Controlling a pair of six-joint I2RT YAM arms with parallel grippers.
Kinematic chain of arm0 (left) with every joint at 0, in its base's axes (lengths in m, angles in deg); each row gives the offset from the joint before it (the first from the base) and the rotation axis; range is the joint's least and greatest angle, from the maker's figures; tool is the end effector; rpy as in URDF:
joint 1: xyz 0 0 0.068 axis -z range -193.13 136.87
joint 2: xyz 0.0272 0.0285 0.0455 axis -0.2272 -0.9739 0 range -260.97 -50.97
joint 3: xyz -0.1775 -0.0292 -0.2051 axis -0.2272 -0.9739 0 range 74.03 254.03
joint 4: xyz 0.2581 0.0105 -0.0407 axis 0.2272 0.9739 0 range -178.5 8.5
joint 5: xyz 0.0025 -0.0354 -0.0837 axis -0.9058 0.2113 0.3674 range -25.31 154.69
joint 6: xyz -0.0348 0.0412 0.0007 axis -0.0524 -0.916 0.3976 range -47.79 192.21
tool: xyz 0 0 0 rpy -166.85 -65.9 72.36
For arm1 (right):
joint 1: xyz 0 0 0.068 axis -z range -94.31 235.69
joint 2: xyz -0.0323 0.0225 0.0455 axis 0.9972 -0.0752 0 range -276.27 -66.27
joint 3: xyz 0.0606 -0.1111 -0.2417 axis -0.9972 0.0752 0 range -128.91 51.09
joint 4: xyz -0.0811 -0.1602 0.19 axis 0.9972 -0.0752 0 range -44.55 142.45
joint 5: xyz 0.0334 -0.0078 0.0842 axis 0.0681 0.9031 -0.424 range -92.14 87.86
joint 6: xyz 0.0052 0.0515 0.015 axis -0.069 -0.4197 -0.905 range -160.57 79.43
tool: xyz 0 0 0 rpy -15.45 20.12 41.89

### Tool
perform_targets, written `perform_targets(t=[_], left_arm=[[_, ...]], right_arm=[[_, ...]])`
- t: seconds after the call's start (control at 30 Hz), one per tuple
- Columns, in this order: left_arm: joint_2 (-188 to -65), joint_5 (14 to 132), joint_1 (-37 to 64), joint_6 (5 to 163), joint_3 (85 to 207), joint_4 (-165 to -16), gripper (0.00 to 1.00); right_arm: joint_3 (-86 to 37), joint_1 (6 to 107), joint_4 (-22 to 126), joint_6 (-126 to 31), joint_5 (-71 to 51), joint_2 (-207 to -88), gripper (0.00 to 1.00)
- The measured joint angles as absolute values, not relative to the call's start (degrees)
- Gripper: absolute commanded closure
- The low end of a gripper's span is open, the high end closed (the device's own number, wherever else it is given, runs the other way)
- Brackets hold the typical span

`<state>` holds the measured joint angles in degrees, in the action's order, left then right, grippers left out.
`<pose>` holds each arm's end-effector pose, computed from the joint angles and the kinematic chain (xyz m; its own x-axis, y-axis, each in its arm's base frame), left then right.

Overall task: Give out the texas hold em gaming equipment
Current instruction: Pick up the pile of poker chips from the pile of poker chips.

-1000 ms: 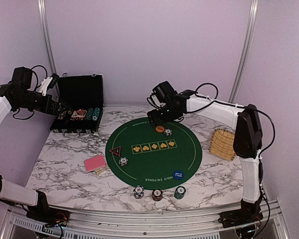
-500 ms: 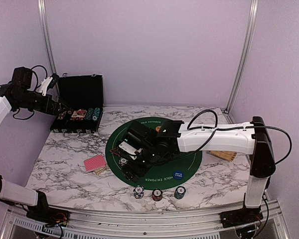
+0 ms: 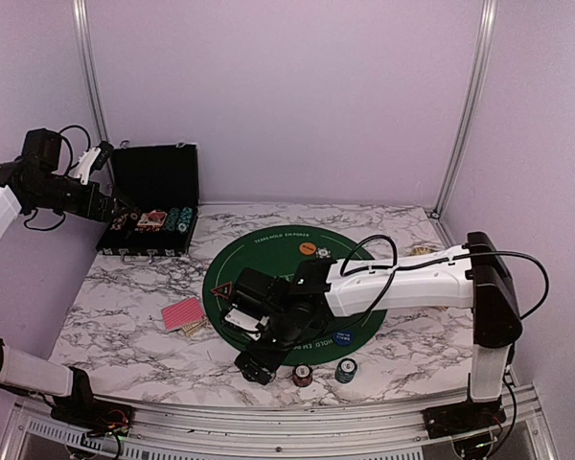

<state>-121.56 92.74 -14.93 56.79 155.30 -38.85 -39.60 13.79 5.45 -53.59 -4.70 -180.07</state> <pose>0.2443 -0.0090 0.4006 -0.5161 0.2186 -0.8282 0.4926 0.8667 -0.0782 0.1266 0.3927 0.2111 -0.4997 -0.8041 -0.3221 -0.8639 0.4897 0.1177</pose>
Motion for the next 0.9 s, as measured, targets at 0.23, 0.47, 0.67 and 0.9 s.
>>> perform_targets(t=[0.23, 0.47, 0.67, 0.9], left_arm=[[-121.4, 92.7, -14.9, 56.8, 155.3, -38.8, 0.01], [-121.4, 92.7, -14.9, 56.7, 155.3, -38.6, 0.01], [-121.4, 92.7, -14.9, 56.5, 155.3, -38.2, 0.01], [-121.4, 92.7, -14.9, 56.4, 155.3, -37.8, 0.01]], right_arm=[[-39.2, 13.7, 5.9, -53.3, -4.7, -181.6, 0.03], [-39.0, 13.7, 6.7, -52.9, -4.6, -183.1, 0.09], [-38.6, 13.7, 7.0, -52.7, -4.6, -184.5, 0.15], [-38.6, 13.7, 7.5, -52.5, -4.6, -184.7, 0.26]])
